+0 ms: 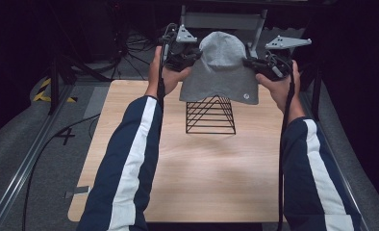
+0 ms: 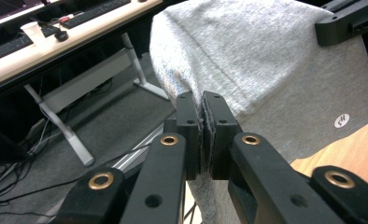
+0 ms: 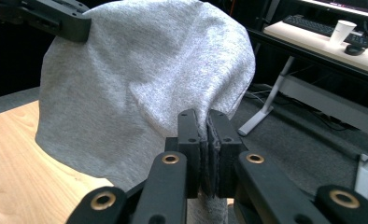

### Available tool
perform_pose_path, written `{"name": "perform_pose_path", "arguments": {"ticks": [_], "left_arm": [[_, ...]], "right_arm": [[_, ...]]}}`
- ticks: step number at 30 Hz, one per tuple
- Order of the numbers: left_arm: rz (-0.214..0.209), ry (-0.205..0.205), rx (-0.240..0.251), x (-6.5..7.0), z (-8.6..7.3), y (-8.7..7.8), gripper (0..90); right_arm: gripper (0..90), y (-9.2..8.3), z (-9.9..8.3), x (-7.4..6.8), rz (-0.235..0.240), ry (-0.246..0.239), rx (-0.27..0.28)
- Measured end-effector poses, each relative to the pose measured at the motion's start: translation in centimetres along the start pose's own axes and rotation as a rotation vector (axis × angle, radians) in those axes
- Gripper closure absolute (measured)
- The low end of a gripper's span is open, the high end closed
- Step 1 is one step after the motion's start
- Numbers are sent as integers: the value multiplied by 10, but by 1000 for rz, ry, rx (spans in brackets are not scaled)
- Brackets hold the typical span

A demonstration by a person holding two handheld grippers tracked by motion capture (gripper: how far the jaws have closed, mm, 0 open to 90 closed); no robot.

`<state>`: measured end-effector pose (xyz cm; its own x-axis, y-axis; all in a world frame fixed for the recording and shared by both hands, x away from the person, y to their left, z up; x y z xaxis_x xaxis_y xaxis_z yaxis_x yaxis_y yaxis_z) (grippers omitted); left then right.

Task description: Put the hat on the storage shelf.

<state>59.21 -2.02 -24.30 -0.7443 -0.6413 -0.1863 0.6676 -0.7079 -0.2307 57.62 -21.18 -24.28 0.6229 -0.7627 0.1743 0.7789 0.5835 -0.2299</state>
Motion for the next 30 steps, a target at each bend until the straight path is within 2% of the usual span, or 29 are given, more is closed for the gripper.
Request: {"name": "perform_pose_path", "arguments": {"ticks": [3,6,16,25,30], "left_arm": [[-16,0,1,4,0,-4,863],[-35,27,10,12,4,-9,863],[-54,34,30,20,12,-20,863],[-78,11,31,20,5,-28,863],[-87,26,8,22,-6,-28,863]], "right_arm": [[854,-6,-3,-1,11,3,14],[854,-13,-6,-3,28,11,31],[854,-27,-7,0,22,11,38],[854,-27,-13,-8,36,-8,19],[854,-26,-19,-11,45,-16,10]]}}
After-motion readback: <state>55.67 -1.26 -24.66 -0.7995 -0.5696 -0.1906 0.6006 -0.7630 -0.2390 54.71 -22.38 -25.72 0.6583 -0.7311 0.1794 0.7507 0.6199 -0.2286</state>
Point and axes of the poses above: each handheld gripper's, and its own axes: y roughly forward along the jaws, z roughly out of its top, x roughly to its right, the point moved 9 cm from there along y, roughly forward along the jaws, and after that the axes turned 9 degrees about x, right-handed, at the moved point
